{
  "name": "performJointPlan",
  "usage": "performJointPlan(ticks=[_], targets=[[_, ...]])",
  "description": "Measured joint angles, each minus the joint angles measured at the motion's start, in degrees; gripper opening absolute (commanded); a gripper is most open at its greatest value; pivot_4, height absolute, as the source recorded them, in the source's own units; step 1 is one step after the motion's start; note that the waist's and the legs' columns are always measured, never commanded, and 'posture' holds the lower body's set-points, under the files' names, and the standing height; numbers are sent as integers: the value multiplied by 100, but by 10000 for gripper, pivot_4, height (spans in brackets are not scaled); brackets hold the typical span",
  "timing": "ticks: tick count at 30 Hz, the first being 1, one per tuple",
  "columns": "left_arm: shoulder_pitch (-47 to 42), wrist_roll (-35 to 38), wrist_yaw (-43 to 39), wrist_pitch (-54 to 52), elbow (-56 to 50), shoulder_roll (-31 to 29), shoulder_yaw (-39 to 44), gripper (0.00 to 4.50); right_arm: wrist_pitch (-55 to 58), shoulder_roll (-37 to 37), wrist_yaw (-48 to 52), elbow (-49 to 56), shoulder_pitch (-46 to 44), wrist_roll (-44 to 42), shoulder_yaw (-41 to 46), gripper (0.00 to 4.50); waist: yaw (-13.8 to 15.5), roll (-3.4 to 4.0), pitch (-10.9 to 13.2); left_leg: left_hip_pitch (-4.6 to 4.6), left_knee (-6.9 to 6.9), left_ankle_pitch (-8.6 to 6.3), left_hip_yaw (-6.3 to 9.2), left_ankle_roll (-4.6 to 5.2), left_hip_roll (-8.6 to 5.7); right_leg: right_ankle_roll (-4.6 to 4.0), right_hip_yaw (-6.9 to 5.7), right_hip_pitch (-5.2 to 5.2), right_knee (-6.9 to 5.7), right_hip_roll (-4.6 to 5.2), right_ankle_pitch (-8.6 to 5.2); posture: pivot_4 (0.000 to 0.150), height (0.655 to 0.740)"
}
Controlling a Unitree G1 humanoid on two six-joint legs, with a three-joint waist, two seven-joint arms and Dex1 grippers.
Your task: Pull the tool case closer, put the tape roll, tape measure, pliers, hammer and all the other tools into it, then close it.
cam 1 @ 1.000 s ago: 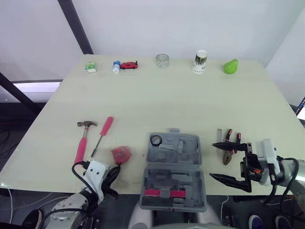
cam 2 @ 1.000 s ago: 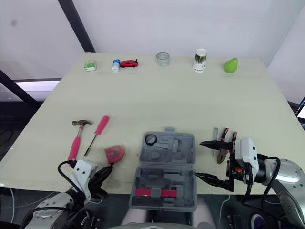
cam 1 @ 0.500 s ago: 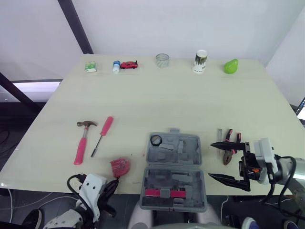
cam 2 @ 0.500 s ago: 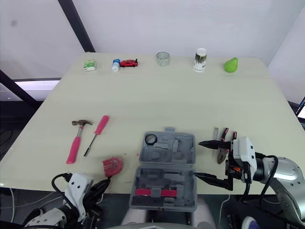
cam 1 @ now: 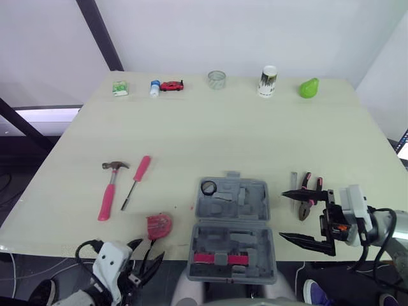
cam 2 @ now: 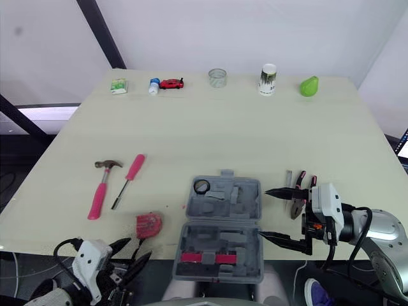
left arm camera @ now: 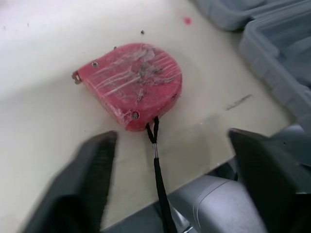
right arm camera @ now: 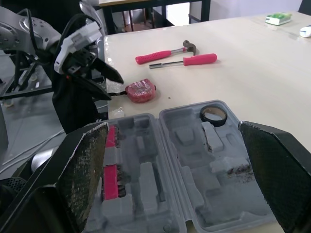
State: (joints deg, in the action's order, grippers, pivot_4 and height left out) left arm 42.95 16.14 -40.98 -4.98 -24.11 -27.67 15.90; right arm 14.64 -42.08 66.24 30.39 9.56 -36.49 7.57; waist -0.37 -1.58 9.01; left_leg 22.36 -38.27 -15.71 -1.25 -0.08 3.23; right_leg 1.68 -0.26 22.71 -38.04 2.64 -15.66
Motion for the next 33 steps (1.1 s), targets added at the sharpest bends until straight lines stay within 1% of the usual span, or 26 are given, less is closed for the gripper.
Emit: performJointPlan(ticks=[2,4,6,9,11,13,18,19,20,21,23,25,29,31,33], targets=[[-51,108,-339,412,184,-161,203,44434,0,0,12,0,-3,0,0,45000,21,0,0,6,-2,0,2,0,0,0,-8,0,2,0,0,1500,7400],[-129,184,-468,568,296,-212,302,44434,0,0,12,0,-5,1,0,45000,29,2,0,7,-2,0,1,0,0,0,-8,0,3,0,0,1500,7400],[-307,348,-830,843,527,-379,418,44434,-4,2,9,0,-8,4,-1,45000,44,1,0,8,-2,0,2,0,0,0,-11,0,3,0,0,1500,7400],[-641,508,-1253,1076,887,-685,599,44434,-23,7,1,0,-28,11,-3,45000,71,4,0,8,-2,0,3,0,0,0,-13,0,2,-1,1,1500,7400],[-1134,554,-1768,1311,1385,-1074,601,44434,-51,23,-34,0,-70,57,-25,45000,103,7,-1,7,-3,1,4,0,0,0,-15,0,1,-3,1,1500,7400],[-1306,579,-1979,1386,1537,-1177,583,44434,-67,28,-37,1,-100,62,-37,45000,109,6,-1,8,-4,0,0,0,0,2,-12,-1,3,-3,2,1500,7400],[-2022,530,-2582,1537,2113,-1421,160,44434,-114,-65,38,3,-138,136,-160,45000,110,7,-1,10,-4,0,1,0,0,21,-14,-1,3,-3,13,1500,7400],[-2344,462,-2681,1561,2348,-1455,-4,44434,-109,-114,69,2,-170,173,-216,45000,114,8,-1,9,-4,1,4,1,0,22,-16,-1,-1,-4,13,1500,7400],[-2380,448,-2688,1563,2374,-1458,-22,44434,-109,-118,73,3,-178,178,-226,45000,115,8,-1,9,-4,1,5,1,0,22,-17,-1,-1,-4,13,1500,7400],[-2671,416,-2770,1576,2568,-1487,-145,44434,-106,-156,79,4,-201,194,-238,45000,114,7,-2,9,-4,1,6,1,2,21,-18,-2,-1,-5,14,1500,7400],[-2807,410,-2854,1590,2673,-1537,-232,44434,-101,-187,83,5,-214,198,-244,45000,113,7,-2,10,-4,1,6,1,2,22,-18,-2,-1,-5,14,1500,7400],[-3365,320,-3154,1704,3097,-1603,-486,44434,-94,-216,85,5,-280,203,-283,45000,116,10,-1,12,-5,1,7,0,1,23,-19,-1,-2,-6,15,1500,7400],[-3815,317,-3518,1819,3497,-1645,-711,44434,-108,-216,85,-1,-326,258,-322,45000,104,10,-1,12,-4,1,5,1,1,24,-18,-1,-1,-6,15,1500,7400],[-3889,314,-3638,1861,3617,-1654,-774,44434,-111,-216,83,-4,-328,286,-324,45000,93,10,-1,12,-4,1,4,0,2,24,-15,-1,-1,-6,15,1500,7400],[-4086,246,-3760,1980,3994,-1660,-883,44434,-117,-211,80,-12,-344,308,-333,45000,107,11,-1,12,-5,1,8,1,1,24,-19,-1,-3,-7,15,1500,7400]])
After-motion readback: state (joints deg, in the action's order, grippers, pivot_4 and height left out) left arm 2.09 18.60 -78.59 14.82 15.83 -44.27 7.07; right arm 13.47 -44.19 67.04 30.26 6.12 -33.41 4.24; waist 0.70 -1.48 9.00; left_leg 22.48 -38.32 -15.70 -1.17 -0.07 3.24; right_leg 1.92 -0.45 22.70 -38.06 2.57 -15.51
